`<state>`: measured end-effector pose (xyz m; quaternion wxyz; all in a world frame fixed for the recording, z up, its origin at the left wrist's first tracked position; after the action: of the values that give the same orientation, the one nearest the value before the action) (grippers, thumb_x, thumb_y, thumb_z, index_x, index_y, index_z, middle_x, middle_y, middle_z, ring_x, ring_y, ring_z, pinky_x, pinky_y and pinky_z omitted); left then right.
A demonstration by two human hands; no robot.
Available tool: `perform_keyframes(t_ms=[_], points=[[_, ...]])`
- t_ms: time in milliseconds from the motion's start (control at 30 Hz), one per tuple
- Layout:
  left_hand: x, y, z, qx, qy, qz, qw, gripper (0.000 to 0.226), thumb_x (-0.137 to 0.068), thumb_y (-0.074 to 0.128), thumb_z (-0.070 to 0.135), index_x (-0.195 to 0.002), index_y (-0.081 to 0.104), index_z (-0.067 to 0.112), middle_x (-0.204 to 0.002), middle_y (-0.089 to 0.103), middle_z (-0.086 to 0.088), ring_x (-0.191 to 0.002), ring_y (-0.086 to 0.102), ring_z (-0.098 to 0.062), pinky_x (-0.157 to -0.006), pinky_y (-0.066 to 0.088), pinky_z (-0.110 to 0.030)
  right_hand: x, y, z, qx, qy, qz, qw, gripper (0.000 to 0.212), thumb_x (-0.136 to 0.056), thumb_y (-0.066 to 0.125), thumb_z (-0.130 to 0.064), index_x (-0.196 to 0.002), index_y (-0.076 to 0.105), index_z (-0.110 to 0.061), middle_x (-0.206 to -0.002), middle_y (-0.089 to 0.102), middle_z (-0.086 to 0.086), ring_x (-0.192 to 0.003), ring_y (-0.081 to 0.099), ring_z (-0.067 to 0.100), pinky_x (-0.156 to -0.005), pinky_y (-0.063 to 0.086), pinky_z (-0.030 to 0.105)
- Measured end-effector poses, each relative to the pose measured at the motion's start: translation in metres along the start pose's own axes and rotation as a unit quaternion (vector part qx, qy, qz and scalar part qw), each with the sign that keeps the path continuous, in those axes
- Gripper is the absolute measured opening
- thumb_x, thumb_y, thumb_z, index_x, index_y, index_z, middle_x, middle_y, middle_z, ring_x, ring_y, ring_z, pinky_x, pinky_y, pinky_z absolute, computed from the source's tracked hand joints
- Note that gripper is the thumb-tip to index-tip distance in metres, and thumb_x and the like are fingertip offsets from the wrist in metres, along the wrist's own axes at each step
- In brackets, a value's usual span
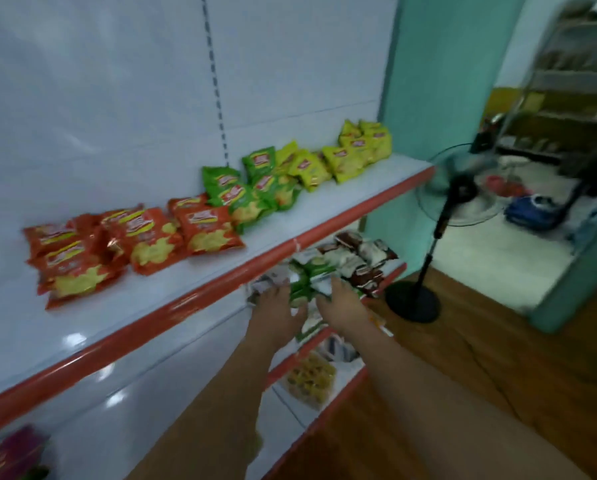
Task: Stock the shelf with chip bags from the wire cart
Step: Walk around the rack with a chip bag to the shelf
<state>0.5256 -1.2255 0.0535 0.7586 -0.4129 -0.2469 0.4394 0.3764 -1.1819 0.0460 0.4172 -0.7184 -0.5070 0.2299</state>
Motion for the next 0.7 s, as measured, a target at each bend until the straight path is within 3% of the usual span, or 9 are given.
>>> perform_keyframes(t_ms=[133, 300, 367, 567, 700], points=[[-0.042, 0.063, 0.147, -0.023, 0.116, -0.051, 0.992, 0.077, -0.095, 0.047, 0.051, -0.156, 0.017, 0.016, -0.158, 0.028, -0.012, -0.144, 0.028, -0.030, -0.115, 0.032, -0.046, 0.007, -0.102, 0.141, 0.000, 0.083, 0.097, 0.992, 0.066, -0.091, 0.040, -0.053, -0.144, 0.032, -0.015, -0.136, 0.053, 0.013, -0.119, 0.054, 0.034, -0.090, 0.050, 0.041], [-0.057, 0.153, 0.309, -0.042, 0.239, -0.097, 0.965, 0.073, -0.096, 0.046, 0.050, -0.155, 0.018, 0.018, -0.154, 0.035, -0.010, -0.139, 0.036, -0.030, -0.111, 0.038, -0.044, 0.076, -0.203, 0.294, 0.031, 0.216, 0.158, 0.963, 0.060, -0.094, 0.041, -0.042, -0.145, 0.037, -0.011, -0.150, 0.038, 0.013, -0.132, 0.041, 0.036, -0.107, 0.041, 0.044], [-0.049, 0.192, 0.367, -0.054, 0.282, -0.133, 0.949, 0.073, -0.096, 0.044, 0.052, -0.156, 0.015, 0.021, -0.156, 0.031, -0.010, -0.141, 0.033, -0.032, -0.113, 0.036, -0.045, 0.116, -0.233, 0.350, 0.008, 0.269, 0.203, 0.941, 0.066, -0.094, 0.045, -0.040, -0.150, 0.027, -0.011, -0.149, 0.040, 0.015, -0.134, 0.040, 0.037, -0.109, 0.039, 0.044], [0.003, 0.318, 0.500, -0.074, 0.382, -0.259, 0.884, 0.073, -0.096, 0.040, 0.057, -0.156, 0.011, 0.027, -0.161, 0.020, -0.006, -0.146, 0.024, -0.031, -0.115, 0.031, -0.049, 0.246, -0.281, 0.476, -0.008, 0.433, 0.265, 0.861, 0.070, -0.098, 0.043, -0.046, -0.155, 0.015, -0.015, -0.157, 0.029, 0.009, -0.142, 0.030, 0.033, -0.111, 0.038, 0.047], [0.052, 0.391, 0.572, -0.109, 0.469, -0.320, 0.816, 0.073, -0.097, 0.040, 0.056, -0.157, 0.010, 0.025, -0.162, 0.019, -0.005, -0.146, 0.024, -0.030, -0.115, 0.032, -0.049, 0.327, -0.290, 0.536, -0.026, 0.517, 0.294, 0.803, 0.070, -0.097, 0.045, -0.045, -0.154, 0.017, -0.016, -0.156, 0.030, 0.009, -0.141, 0.030, 0.033, -0.109, 0.039, 0.047]])
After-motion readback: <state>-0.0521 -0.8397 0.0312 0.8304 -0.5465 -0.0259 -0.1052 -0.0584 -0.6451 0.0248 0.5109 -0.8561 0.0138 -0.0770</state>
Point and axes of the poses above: each hand's wrist, its own x-axis away from the middle knuckle, its own y-axis out of the palm, z = x × y, the point moved 7 cm from there along -x, towards the middle knuckle
